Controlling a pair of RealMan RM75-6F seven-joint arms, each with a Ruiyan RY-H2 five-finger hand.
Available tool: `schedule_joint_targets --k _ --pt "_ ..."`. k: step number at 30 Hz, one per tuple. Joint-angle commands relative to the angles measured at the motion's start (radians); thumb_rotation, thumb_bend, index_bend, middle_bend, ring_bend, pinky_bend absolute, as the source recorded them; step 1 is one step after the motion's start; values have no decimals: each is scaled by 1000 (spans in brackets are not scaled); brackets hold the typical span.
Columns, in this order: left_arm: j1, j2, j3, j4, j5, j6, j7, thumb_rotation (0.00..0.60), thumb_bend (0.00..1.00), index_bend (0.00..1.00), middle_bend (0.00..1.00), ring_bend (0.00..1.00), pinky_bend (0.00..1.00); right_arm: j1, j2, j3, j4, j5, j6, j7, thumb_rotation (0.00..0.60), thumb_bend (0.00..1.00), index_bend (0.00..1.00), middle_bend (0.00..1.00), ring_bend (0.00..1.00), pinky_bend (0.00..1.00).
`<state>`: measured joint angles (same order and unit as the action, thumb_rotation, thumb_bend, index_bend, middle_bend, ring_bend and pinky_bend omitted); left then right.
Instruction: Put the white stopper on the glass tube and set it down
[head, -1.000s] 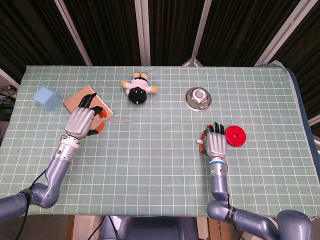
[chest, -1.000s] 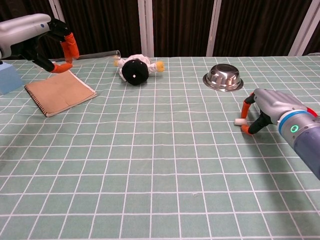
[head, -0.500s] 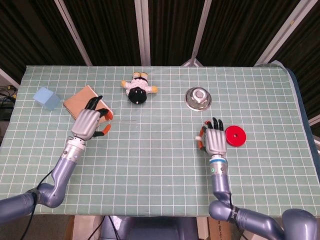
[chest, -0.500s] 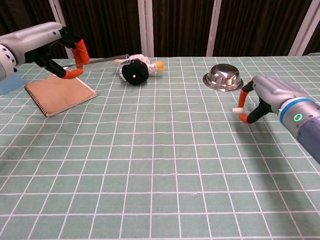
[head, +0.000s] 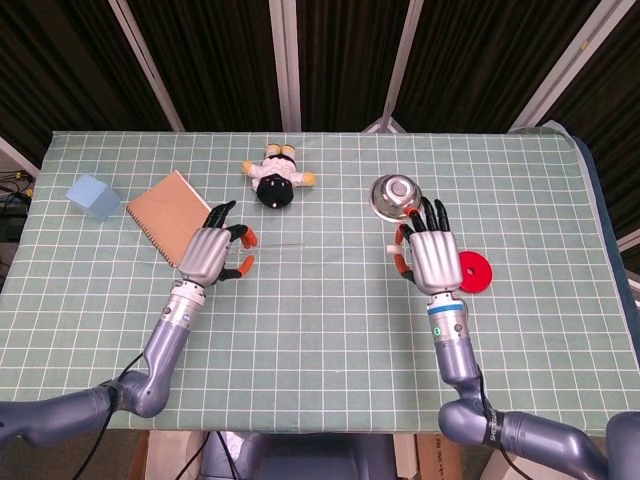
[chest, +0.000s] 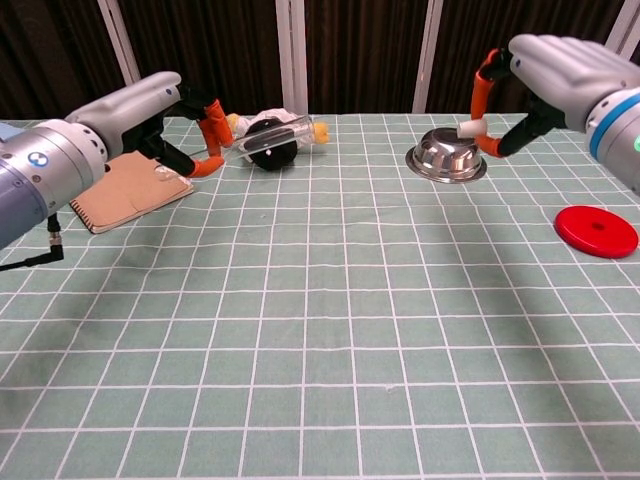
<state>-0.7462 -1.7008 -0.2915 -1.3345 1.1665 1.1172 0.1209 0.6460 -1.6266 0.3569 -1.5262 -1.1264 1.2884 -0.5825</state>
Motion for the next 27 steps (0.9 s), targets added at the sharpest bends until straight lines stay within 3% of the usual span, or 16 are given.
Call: schedule_joint_targets --k 1,11,27 --pt "-7 -50 -23 23 -15 28 -7 600 661 527 497 54 0 31 50 -25 -19 -108 14 -28 600 383 614 242 35 0" --pt "-4 -105 -38 21 -34 73 34 600 661 525 497 54 0 57 43 -66 24 -208 33 -74 600 383 613 243 35 0" --pt "0 -211 -54 89 17 159 -14 600 672 522 498 58 0 90 -16 -70 93 -290 77 -100 600 383 613 243 35 0"
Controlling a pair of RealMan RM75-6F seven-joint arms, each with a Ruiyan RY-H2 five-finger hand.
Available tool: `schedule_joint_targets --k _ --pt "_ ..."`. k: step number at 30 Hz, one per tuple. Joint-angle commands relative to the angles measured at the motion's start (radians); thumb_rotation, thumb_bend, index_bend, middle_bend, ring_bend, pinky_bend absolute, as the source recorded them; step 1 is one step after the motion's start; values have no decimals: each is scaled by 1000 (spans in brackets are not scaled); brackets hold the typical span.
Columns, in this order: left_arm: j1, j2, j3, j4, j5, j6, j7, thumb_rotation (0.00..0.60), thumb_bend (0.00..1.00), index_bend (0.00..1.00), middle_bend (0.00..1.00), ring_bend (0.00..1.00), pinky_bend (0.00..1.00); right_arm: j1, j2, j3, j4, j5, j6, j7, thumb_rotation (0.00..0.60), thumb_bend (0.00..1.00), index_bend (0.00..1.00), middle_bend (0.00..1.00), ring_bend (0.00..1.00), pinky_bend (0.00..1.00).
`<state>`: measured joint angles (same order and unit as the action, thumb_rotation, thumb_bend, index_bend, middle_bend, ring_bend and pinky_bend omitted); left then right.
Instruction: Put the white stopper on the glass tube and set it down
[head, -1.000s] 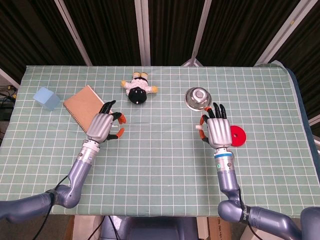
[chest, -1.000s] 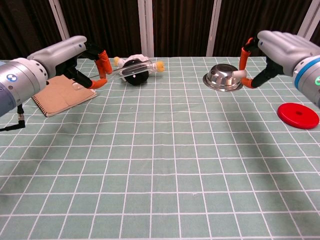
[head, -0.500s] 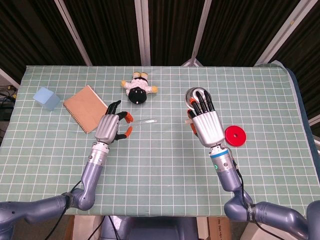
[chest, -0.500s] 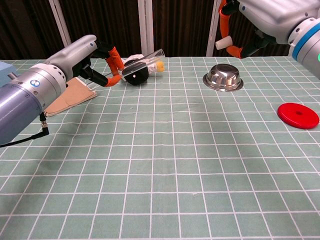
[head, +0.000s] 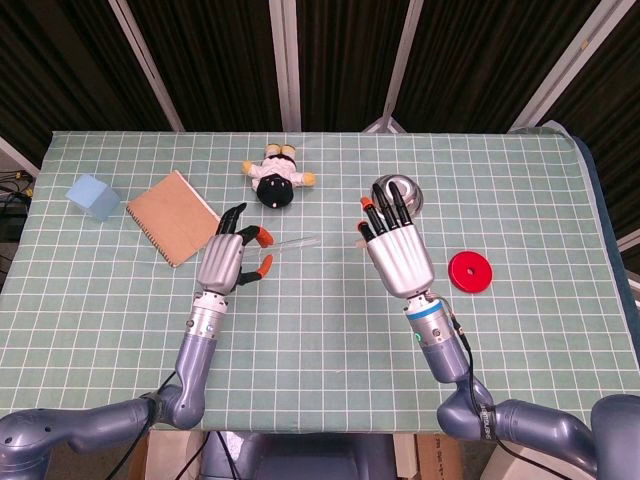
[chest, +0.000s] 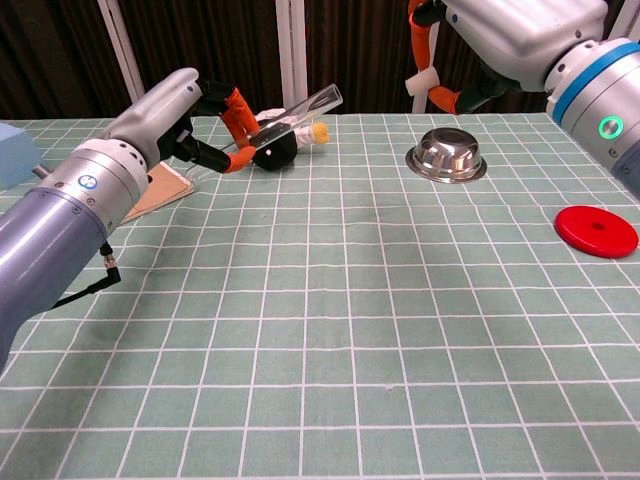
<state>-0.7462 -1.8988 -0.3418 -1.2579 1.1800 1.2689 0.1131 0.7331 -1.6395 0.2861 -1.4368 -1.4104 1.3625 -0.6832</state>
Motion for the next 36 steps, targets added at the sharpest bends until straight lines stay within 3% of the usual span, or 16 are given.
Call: schedule_joint_targets --k 1,36 --pt "0 -17 -5 15 2 6 -7 600 672 522 498 58 0 4 -4 1 6 -9 4 2 600 383 614 243 35 0" --pt "8 -37 -38 -12 -42 -21 50 600 672 522 498 58 0 106 -148 46 173 -2 -32 -63 600 383 614 243 35 0"
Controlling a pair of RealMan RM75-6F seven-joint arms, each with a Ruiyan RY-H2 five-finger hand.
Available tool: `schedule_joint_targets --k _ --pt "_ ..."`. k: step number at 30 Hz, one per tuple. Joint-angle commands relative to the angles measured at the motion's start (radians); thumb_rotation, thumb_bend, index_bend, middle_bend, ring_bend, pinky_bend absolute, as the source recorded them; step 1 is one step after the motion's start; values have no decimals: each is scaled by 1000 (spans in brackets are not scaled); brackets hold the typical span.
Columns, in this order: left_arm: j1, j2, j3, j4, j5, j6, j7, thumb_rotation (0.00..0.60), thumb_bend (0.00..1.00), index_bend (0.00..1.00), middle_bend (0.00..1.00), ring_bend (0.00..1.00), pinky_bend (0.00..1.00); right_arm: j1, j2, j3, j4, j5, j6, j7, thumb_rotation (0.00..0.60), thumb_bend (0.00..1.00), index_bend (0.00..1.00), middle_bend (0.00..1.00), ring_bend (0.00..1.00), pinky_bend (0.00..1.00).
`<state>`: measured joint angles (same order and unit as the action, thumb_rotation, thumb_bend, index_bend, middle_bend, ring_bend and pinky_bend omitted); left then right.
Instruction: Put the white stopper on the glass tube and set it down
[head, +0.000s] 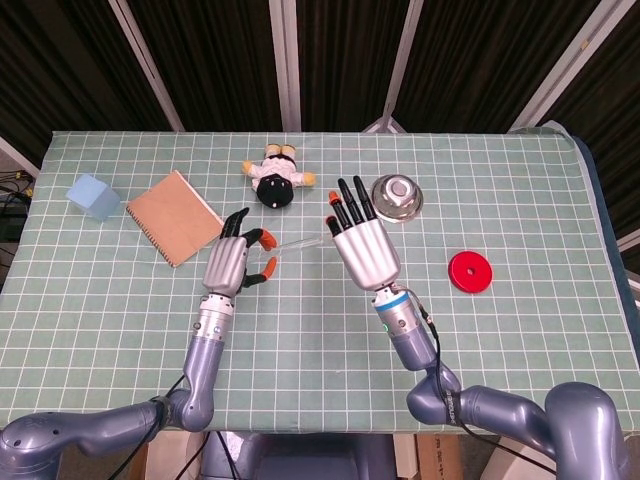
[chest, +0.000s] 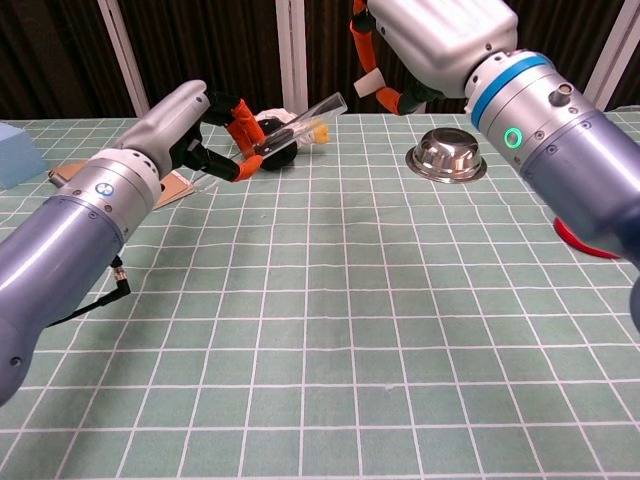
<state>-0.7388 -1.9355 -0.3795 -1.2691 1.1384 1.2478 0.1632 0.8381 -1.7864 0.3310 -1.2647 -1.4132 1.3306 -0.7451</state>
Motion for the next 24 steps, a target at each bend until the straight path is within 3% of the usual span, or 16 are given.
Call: schedule_joint_targets --k 1,24 --pt "1 -2 -2 -2 -2 0 0 600 672 522 498 58 0 2 -2 1 2 1 1 -2 600 383 614 243 35 0" --pt "1 -13 -18 -23 -13 6 20 600 672 522 498 58 0 7 -19 -11 -6 5 6 -16 600 383 614 243 35 0"
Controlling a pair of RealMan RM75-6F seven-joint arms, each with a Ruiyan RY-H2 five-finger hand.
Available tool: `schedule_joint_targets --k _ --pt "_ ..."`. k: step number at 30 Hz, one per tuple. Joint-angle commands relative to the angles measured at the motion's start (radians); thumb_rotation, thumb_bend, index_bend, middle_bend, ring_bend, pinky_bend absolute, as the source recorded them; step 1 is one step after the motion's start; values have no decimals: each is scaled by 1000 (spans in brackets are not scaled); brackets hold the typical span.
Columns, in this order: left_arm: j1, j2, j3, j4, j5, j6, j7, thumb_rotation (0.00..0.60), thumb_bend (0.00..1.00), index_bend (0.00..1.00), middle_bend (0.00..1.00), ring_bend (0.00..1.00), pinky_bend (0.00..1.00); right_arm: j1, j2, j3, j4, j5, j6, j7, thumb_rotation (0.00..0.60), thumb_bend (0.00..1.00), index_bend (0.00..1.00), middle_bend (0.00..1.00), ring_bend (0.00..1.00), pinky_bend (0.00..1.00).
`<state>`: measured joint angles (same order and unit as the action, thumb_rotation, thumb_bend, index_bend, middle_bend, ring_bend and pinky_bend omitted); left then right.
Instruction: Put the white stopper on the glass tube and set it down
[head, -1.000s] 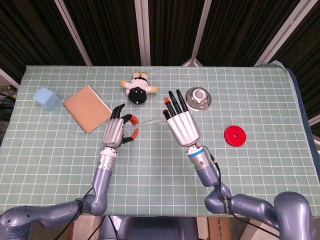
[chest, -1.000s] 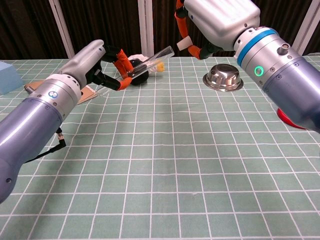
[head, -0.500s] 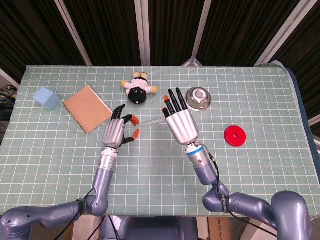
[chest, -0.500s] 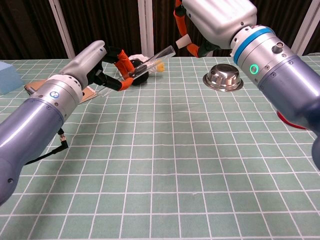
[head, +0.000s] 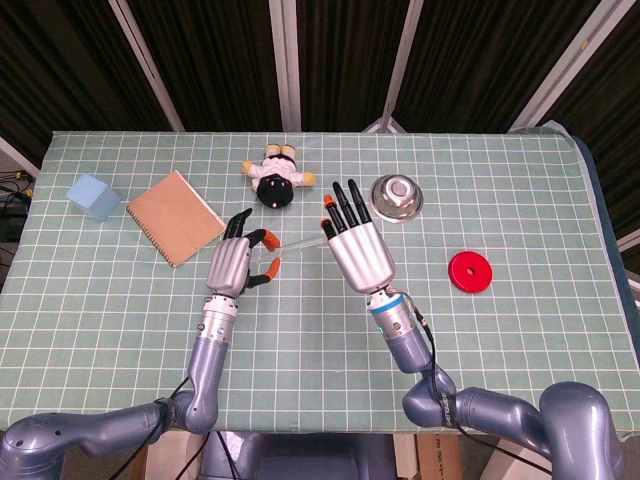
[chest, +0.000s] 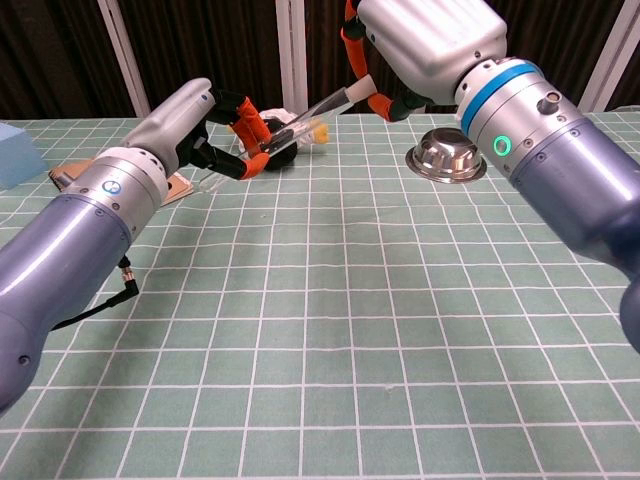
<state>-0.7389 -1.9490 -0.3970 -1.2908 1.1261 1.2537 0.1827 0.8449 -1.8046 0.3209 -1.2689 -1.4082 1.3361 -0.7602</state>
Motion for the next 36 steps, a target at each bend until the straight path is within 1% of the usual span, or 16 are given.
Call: schedule_joint_targets --k 1,20,36 --pt "1 2 -1 -2 -1 0 1 600 672 522 498 58 0 0 -2 -1 -2 0 1 -2 600 383 614 243 35 0" --pt "2 -6 0 -8 -3 -3 1 600 672 522 498 59 0 1 -14 2 0 9 7 -25 600 383 613 243 35 0" --pt "-2 -23 -10 -17 -9 2 6 600 672 522 498 59 0 -3 -21 -9 0 5 10 -24 600 383 613 243 35 0"
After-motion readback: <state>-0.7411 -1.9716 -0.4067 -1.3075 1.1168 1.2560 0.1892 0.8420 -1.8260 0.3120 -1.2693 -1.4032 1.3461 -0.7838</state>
